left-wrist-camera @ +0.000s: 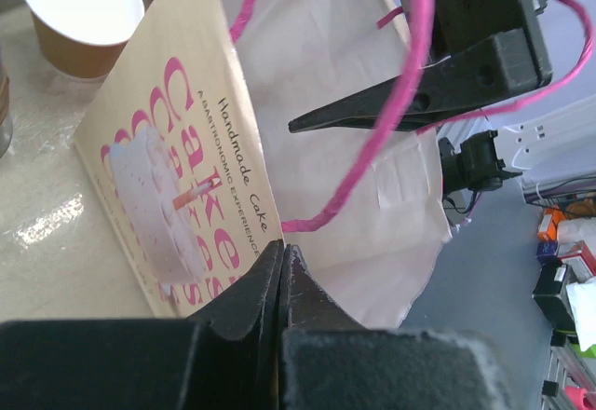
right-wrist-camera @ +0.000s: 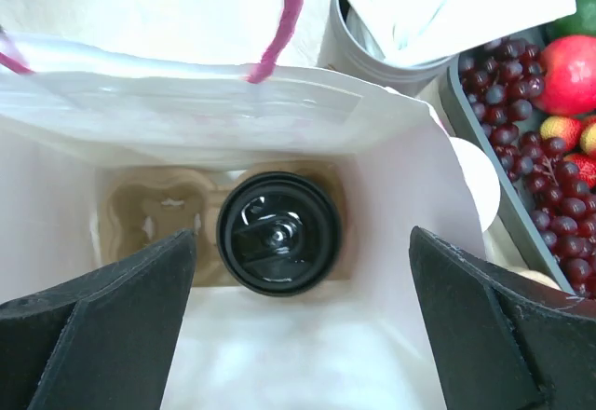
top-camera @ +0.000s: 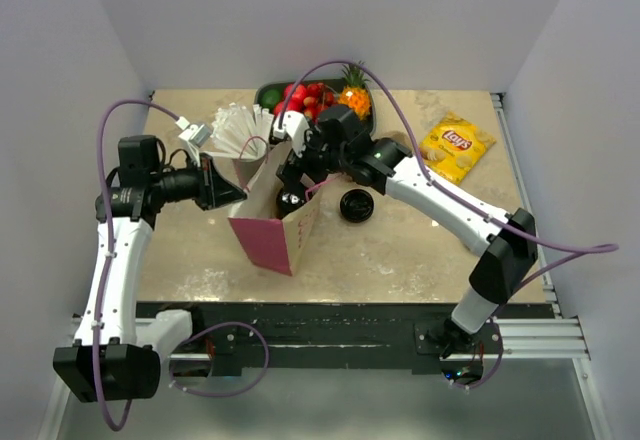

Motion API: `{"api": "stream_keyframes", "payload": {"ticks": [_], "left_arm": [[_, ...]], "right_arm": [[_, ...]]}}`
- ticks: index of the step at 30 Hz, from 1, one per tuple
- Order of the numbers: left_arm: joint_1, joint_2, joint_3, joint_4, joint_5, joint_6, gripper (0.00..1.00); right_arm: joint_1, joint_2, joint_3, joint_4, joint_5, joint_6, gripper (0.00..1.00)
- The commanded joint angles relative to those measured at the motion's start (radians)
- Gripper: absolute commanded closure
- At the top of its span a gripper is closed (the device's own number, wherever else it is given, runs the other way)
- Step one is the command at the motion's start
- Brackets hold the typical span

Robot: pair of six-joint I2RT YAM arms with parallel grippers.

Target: Pack the takeout coffee

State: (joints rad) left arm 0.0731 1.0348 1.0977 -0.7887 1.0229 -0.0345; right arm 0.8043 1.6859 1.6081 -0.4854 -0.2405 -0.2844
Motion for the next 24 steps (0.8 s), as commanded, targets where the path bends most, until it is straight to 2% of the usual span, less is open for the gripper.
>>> {"api": "stream_keyframes", "payload": {"ticks": [1,7,12,18,20,24], "left_arm": [[-0.013,-0.021,0.027,0.074,0.045,-0.051,1.00],[-0.032,0.001,0.080,0.010,0.032,0.016,1.00],[-0.042,-0.004,0.100,-0.049,0.020,0.119,1.00],[-0.094,-0.010,0.120,-0.119,0.010,0.212,1.00],[-0.153,-0.012,0.128,-0.132,-0.042,0.234,1.00],[-0.194,-0.028,0.143,-0.187,-0.104,0.315,1.00]], "right_arm": [[-0.008,-0.032,0.024,0.002,-0.080,0.057,0.01],[-0.008,-0.080,0.159,-0.022,-0.157,0.113,0.01],[-0.011,-0.129,0.248,-0.028,-0.059,0.097,0.04],[-0.037,-0.163,0.150,-0.093,0.038,0.028,0.06],[-0.042,-0.190,0.093,-0.093,0.032,0.027,0.08],[-0.040,-0.261,-0.002,-0.015,-0.045,-0.048,0.13]]}}
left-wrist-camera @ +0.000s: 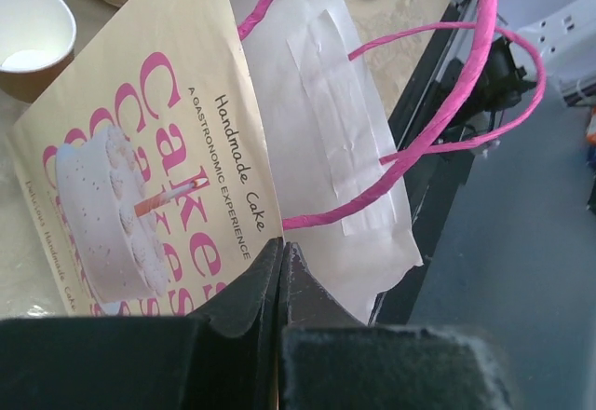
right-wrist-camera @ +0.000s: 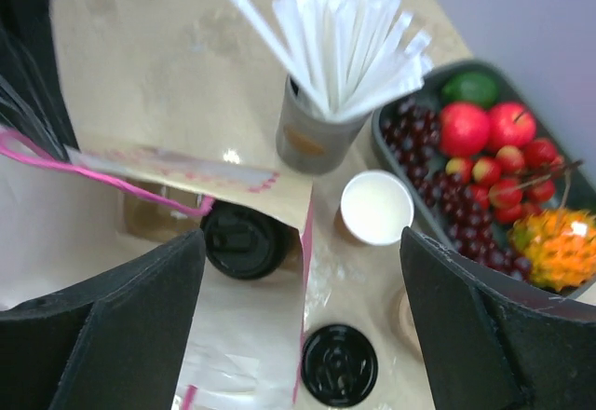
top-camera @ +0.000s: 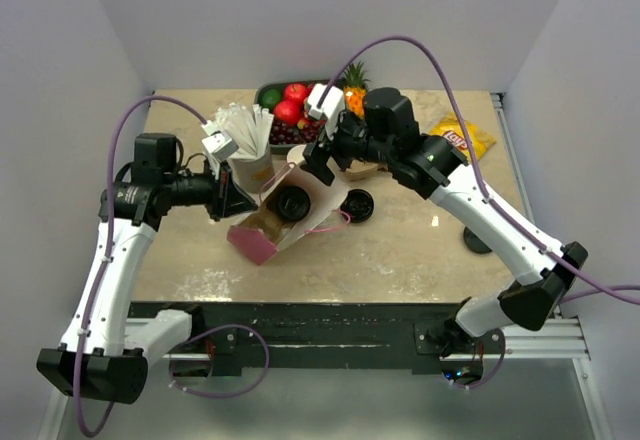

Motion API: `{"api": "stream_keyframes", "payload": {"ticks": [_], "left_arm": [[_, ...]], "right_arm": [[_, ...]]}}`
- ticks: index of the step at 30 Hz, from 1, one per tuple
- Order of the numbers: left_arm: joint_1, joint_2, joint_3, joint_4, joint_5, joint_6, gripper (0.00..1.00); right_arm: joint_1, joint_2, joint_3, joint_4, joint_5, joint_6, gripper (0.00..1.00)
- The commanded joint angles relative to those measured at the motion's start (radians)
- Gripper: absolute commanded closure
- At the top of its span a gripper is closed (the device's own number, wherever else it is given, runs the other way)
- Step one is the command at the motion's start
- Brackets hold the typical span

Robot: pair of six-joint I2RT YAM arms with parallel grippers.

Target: Pack the takeout coffee

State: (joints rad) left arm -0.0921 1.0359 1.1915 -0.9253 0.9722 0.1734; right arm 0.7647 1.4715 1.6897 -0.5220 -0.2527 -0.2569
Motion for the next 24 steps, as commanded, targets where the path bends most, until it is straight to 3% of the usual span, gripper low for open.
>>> {"api": "stream_keyframes", "payload": {"ticks": [1,8,15,24], "left_arm": [[-0.034,-0.034,0.048,-0.059,-0.056,0.138,1.00],[-0.034,-0.076,0.097,-0.112,-0.056,0.259,1.00],[-0.041,-0.017,0.151,-0.228,-0.093,0.383,1.00],[-0.052,0.047,0.132,-0.207,-0.122,0.243,1.00]], "right_arm": [[-0.002,-0.056,-0.100,0.031,-0.033,-0.088,0.13],[-0.004,-0.112,-0.214,0.080,0.000,-0.136,0.10],[-0.037,-0.117,-0.271,0.165,-0.014,-0.104,0.09],[-0.148,0.001,-0.124,0.185,-0.114,0.023,0.09]]}}
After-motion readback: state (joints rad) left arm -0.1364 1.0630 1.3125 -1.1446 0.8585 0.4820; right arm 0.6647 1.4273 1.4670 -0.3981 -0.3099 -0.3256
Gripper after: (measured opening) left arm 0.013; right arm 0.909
